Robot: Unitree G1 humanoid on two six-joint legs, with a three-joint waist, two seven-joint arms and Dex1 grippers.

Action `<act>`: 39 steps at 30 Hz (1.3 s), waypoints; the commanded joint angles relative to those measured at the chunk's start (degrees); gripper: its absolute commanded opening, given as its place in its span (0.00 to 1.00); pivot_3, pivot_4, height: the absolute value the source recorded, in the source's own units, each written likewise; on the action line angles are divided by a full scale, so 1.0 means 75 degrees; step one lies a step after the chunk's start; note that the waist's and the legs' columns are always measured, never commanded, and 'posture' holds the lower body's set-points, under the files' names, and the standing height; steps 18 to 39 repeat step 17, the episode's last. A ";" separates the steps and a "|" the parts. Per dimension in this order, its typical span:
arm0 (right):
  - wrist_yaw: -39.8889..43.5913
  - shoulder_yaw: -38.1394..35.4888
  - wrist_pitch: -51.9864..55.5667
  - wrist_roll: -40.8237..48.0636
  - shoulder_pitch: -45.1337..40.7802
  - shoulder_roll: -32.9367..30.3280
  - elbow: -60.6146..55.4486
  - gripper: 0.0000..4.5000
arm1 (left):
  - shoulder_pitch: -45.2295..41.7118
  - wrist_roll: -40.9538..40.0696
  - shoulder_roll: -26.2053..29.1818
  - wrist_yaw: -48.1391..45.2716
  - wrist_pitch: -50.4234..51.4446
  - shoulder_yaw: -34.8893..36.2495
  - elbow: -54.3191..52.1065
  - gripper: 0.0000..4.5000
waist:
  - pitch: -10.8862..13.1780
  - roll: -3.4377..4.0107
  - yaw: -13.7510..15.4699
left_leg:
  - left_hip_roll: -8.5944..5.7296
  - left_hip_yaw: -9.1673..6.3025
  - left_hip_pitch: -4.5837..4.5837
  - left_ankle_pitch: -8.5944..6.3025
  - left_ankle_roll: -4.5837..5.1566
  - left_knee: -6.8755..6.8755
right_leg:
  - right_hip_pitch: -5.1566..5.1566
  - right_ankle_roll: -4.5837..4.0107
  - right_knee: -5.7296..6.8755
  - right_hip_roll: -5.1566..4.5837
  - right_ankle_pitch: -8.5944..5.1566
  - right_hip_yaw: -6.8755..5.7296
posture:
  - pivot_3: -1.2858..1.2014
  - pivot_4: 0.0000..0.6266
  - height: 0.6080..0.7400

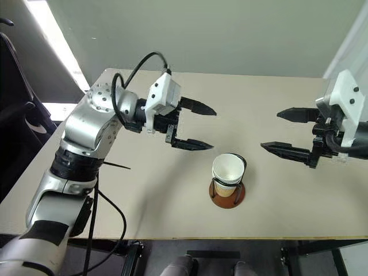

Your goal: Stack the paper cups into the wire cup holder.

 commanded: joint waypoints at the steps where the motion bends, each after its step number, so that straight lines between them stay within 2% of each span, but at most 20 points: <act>1: -0.0764 0.0293 -0.0599 -0.0753 0.0026 0.0740 0.0720 0.94 | 0.0581 0.0181 0.0023 0.1242 0.0123 0.0880 -0.0024 0.99 | 0.0000 0.0000 -0.0020 | 0.0000 0.0002 0.0006 0.0001 0.0002 0.0001 | 0.0003 0.0001 0.0003 0.0000 0.0001 0.0003 | 0.52 0.24 1.00; 7: -0.2322 0.1315 -0.2112 -0.2720 -0.0783 0.2813 0.3321 0.94 | 0.1342 0.0853 -0.0424 0.3470 -0.0122 0.1680 0.0847 0.99 | 0.0000 0.0003 -0.0060 | -0.0001 0.0005 0.0065 0.0021 0.0013 0.0005 | 0.0047 -0.0005 0.0010 0.0000 0.0021 0.0007 | 0.52 0.24 1.00; 10: -0.2951 0.1296 -0.2901 -0.3426 -0.1173 0.3466 0.4580 0.94 | 0.1542 0.0998 -0.0539 0.4079 -0.0235 0.1991 0.1366 0.99 | 0.0001 0.0005 -0.0058 | -0.0003 0.0004 0.0071 0.0025 0.0017 0.0000 | 0.0052 -0.0007 0.0009 -0.0001 0.0025 0.0005 | 0.52 0.24 1.00; 13: -0.3715 0.0853 -0.3624 -0.3820 -0.1608 0.3864 0.5686 0.94 | 0.1742 0.1072 -0.0520 0.4382 -0.0447 0.2229 0.1739 0.99 | 0.0002 0.0007 -0.0046 | -0.0005 0.0005 0.0061 0.0024 0.0012 -0.0009 | 0.0034 -0.0015 0.0007 -0.0001 0.0027 0.0006 | 0.52 0.24 1.00; 17: -0.4578 0.0251 -0.4191 -0.3989 -0.1871 0.4062 0.6827 0.94 | 0.2147 0.1200 -0.0463 0.4952 -0.0638 0.2611 0.2148 0.99 | 0.0002 0.0007 -0.0003 | -0.0006 0.0006 0.0035 0.0018 0.0000 -0.0023 | 0.0001 -0.0029 0.0004 -0.0001 0.0022 0.0005 | 0.52 0.24 1.00; 39: -0.4578 0.0251 -0.4191 -0.3989 -0.1871 0.4062 0.6827 0.94 | 0.2147 0.1200 -0.0463 0.4952 -0.0638 0.2611 0.2148 0.99 | 0.0002 0.0007 -0.0003 | -0.0006 0.0006 0.0035 0.0018 0.0000 -0.0023 | 0.0001 -0.0029 0.0004 -0.0001 0.0022 0.0005 | 0.52 0.24 1.00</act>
